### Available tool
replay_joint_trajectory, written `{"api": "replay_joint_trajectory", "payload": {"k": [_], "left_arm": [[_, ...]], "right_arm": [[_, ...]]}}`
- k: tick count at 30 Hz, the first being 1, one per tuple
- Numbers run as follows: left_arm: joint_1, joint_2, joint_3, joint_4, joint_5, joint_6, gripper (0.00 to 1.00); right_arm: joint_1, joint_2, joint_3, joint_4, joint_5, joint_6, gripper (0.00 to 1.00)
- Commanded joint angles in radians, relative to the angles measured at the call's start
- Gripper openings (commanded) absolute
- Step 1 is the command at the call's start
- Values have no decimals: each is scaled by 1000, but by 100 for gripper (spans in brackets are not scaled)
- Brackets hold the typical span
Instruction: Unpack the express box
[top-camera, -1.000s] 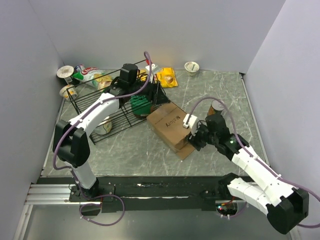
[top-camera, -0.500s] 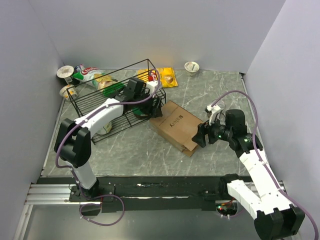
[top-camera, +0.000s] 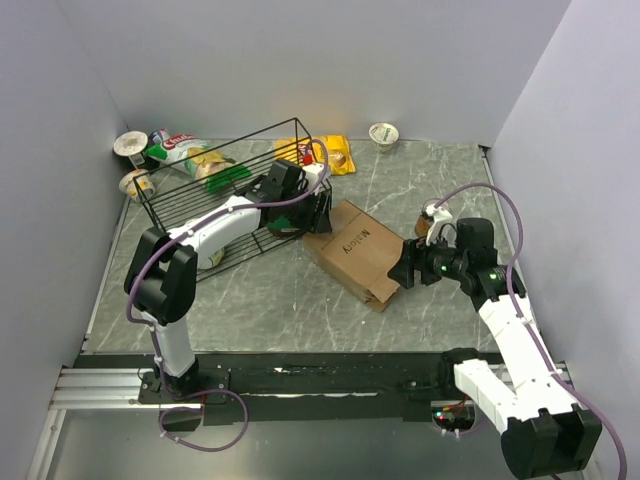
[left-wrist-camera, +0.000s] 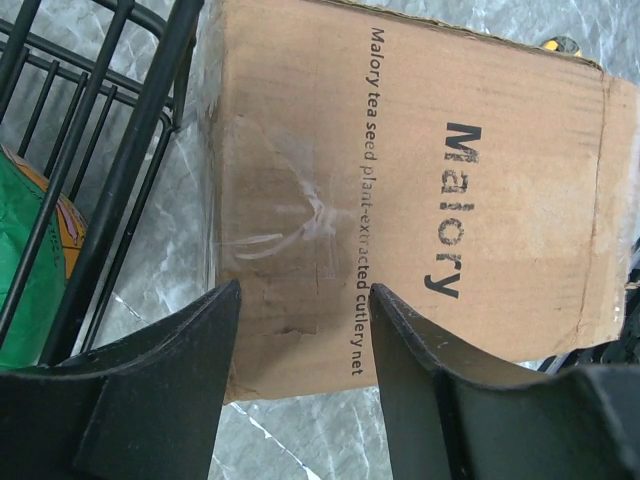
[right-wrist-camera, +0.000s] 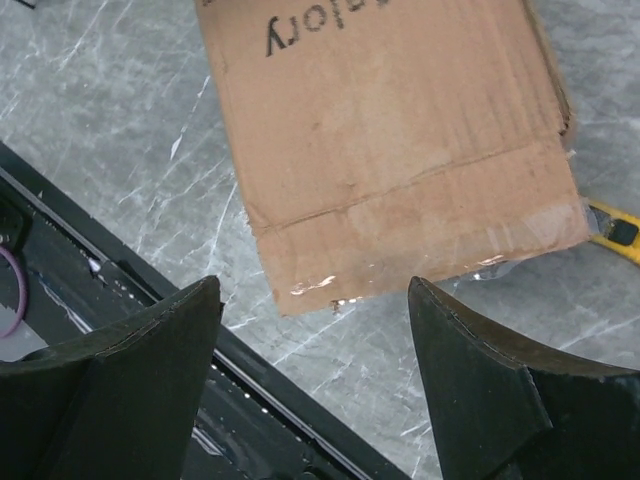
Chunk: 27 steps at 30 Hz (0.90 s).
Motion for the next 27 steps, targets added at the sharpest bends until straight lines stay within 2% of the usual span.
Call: {"api": "replay_joint_trajectory", "payload": {"k": [1, 5, 8, 18, 25, 27], "left_arm": [[13, -23, 28, -17, -63, -24, 60], [13, -51, 17, -32, -95, -5, 62], [13, -45, 7, -33, -121, 1, 64], [5, -37, -13, -37, -223, 13, 72], [11, 14, -41, -21, -124, -7, 70], [11, 21, -47, -20, -101, -7, 65]], "right_arm": [[-33, 3, 2, 15, 43, 23, 82], [-73, 49, 5, 6, 94, 101, 84], [-110, 87, -15, 11, 43, 174, 85], [-185, 199, -38, 37, 2, 227, 87], [-210, 279, -75, 118, -90, 233, 86], [-210, 287, -76, 119, -95, 234, 87]]}}
